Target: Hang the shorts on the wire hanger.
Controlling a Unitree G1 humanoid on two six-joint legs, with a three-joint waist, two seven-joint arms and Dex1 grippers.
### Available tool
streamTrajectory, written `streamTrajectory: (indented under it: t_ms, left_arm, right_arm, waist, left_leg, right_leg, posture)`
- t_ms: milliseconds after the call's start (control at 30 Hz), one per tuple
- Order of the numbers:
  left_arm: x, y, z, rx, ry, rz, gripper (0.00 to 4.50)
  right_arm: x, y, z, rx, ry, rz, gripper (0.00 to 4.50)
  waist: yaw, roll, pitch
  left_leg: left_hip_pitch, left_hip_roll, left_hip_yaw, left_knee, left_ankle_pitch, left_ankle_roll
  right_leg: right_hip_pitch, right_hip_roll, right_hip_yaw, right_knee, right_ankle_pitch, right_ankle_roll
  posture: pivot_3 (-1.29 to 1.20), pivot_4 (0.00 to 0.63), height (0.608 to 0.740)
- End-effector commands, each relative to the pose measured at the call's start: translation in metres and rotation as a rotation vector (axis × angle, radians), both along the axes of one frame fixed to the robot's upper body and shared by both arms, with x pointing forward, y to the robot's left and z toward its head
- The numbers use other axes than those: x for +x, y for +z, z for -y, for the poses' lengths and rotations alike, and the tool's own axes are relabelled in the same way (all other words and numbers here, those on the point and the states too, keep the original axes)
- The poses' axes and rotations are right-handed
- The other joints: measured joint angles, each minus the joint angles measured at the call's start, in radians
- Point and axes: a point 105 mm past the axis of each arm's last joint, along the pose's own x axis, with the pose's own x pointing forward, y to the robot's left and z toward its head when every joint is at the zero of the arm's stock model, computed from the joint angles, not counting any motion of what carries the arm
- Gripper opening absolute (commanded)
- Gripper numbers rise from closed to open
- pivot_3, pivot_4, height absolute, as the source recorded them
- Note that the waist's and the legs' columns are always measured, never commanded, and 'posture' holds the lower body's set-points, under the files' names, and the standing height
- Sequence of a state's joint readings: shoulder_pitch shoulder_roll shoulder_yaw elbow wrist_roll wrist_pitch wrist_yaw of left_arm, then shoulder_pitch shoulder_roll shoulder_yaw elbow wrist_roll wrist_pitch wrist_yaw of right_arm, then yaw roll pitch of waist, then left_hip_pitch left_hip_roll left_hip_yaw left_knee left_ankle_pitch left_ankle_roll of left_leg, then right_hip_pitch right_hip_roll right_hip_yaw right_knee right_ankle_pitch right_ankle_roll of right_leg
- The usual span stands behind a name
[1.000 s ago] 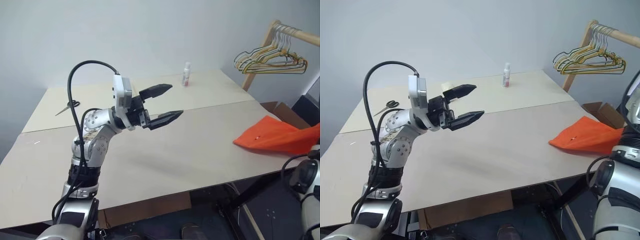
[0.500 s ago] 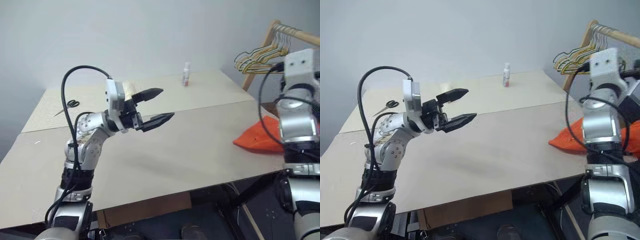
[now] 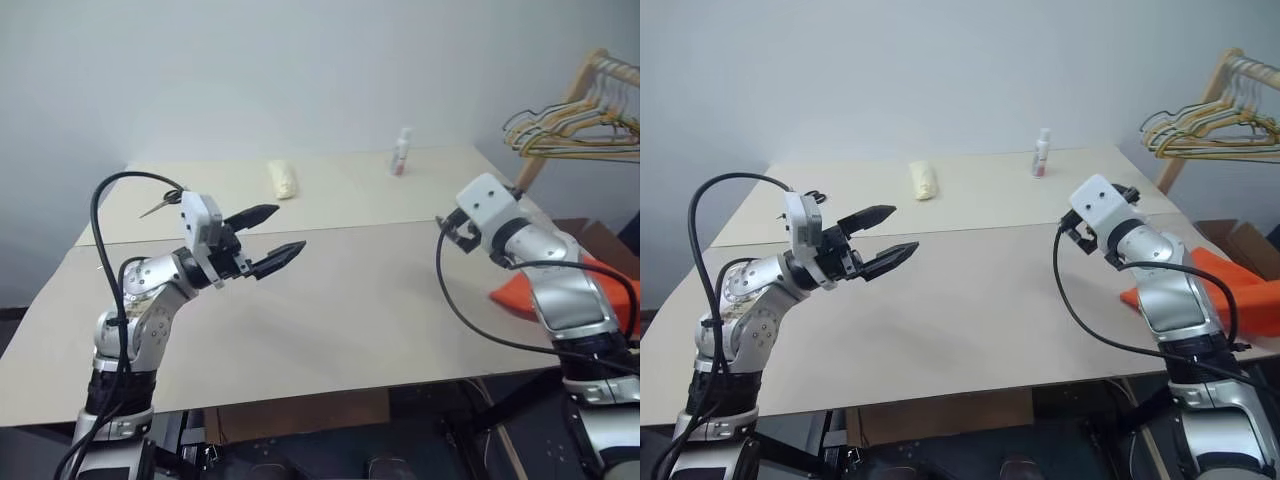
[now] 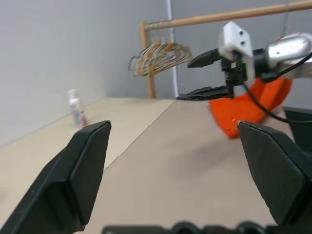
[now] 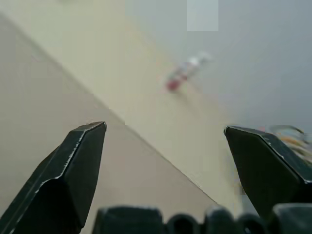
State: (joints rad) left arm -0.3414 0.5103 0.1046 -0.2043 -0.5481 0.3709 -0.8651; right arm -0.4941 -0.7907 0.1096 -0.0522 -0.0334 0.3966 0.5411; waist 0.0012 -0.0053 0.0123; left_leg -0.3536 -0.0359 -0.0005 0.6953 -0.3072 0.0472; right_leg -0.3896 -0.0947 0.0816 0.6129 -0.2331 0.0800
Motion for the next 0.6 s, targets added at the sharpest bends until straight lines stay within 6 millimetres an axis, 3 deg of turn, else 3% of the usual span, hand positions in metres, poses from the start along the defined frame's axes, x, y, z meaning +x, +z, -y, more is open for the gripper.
streamTrajectory:
  t_ms: [33, 233, 600]
  left_arm:
    - [-0.009, 0.008, -0.003, 0.032, 0.0, 0.057, 4.5]
    - [-0.011, -0.001, -0.005, 0.081, 0.011, 0.028, 4.5]
    - [-0.008, -0.007, -0.002, 0.121, -0.003, 0.01, 4.5]
  right_arm:
    - [-0.018, 0.0, -0.014, -0.05, 0.151, -0.034, 4.48]
    - [-0.031, -0.023, -0.012, -0.108, 0.177, -0.106, 4.48]
    - [-0.046, -0.037, -0.017, -0.135, 0.195, -0.143, 4.48]
  waist:
    - [0.017, -0.001, 0.001]
    - [0.048, -0.006, 0.004]
    - [0.058, -0.008, 0.005]
  left_leg:
    - [0.0, 0.0, 0.0, 0.0, 0.0, 0.0]
    - [-0.001, 0.0, -0.001, 0.0, 0.001, -0.001]
    - [-0.001, 0.0, -0.004, 0.0, 0.002, -0.004]
  right_leg:
    - [0.0, 0.0, 0.0, 0.0, 0.0, 0.0]
    - [0.0, -0.002, -0.003, 0.0, 0.0, -0.002]
    - [0.0, -0.002, -0.009, 0.0, 0.0, -0.004]
  posture:
    - [0.12, 0.0, 0.74]
    - [0.13, 0.0, 0.74]
    - [0.1, 0.0, 0.74]
